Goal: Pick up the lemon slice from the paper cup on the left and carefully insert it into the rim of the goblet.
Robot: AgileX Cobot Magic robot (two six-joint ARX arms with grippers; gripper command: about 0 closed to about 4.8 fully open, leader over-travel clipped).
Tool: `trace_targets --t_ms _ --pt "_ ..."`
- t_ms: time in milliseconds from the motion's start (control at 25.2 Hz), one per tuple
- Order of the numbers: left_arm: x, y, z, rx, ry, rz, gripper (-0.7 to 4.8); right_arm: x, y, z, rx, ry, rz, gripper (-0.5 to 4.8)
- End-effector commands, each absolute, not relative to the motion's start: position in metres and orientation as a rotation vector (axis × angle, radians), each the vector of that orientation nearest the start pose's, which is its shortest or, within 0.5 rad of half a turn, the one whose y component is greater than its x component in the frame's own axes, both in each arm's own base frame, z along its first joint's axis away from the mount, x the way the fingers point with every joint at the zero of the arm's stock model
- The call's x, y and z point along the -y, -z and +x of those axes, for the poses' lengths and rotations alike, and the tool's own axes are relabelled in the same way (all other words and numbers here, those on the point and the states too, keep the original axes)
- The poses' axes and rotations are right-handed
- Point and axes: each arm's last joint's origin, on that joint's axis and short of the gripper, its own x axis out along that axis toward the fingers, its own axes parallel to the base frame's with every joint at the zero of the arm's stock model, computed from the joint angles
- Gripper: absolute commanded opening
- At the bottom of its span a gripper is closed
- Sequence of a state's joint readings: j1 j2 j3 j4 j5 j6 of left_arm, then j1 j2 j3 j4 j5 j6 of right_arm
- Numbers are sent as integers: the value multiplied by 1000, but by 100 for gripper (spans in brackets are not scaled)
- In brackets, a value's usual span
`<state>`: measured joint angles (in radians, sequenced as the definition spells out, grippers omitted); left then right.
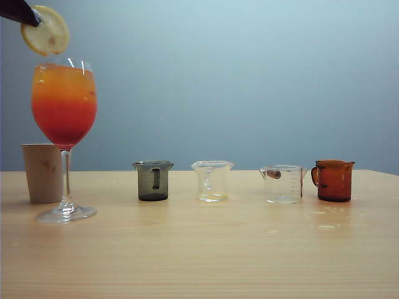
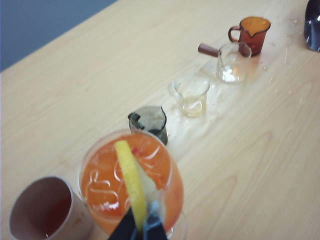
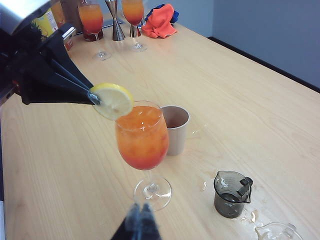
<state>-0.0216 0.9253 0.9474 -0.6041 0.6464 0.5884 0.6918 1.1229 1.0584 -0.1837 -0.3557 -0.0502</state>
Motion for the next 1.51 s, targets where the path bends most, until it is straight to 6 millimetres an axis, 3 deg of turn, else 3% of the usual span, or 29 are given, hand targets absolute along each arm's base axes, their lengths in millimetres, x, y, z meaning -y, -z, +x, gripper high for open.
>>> trace_targets --t_ms 40,554,1505 --pt "20 -327 177 -414 762 369 -6 -165 -365 183 -207 -1048 -88 -4" --pt "19 -329 181 -393 695 411 -6 -165 -365 183 -205 -1048 -91 -4" --pt "23 -313 194 -489 734 380 -6 -165 -366 183 -197 -1052 -90 -4"
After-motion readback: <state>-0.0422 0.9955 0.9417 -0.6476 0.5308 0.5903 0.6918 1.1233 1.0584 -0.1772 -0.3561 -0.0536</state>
